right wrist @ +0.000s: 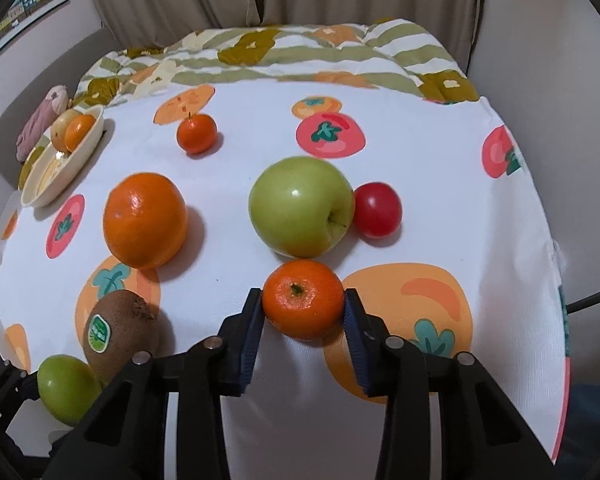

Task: Organize fruits
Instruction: 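Grasp the green apple with the left tool while the right tool grasps a tangerine, then carry the green apple and tangerine to the plate and release both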

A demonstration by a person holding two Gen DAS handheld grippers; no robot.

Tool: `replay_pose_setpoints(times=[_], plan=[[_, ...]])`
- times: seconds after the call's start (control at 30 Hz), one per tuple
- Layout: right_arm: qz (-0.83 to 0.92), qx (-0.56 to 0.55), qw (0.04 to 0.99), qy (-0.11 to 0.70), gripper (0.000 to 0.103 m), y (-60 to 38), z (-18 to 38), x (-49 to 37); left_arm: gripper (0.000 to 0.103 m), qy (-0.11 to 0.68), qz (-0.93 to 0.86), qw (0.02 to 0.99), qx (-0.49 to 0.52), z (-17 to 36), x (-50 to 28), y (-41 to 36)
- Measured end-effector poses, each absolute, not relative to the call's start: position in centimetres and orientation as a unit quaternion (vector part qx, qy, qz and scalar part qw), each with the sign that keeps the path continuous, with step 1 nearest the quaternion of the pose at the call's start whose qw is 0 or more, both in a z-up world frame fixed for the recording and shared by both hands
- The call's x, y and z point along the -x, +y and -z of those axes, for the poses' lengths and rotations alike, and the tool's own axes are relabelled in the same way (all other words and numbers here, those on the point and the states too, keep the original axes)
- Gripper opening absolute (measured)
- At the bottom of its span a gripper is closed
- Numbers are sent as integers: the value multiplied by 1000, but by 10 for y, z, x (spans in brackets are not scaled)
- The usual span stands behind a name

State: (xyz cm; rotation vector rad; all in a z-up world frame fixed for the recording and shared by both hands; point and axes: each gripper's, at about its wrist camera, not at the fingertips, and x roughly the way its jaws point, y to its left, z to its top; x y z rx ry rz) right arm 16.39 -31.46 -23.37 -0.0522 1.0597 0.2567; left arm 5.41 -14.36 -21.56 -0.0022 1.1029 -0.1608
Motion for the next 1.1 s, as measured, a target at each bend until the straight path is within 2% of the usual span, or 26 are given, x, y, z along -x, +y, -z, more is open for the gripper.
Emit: replay_pose_setpoints(times=[0.53,1.1], plan=[[-155,30,871,464,36,-286,167,-140,58,471,51,880,15,159,-60,-107],[-216,30,883,415,36,-184,103,-142,58,421,-11,907,30,98,-85,9]])
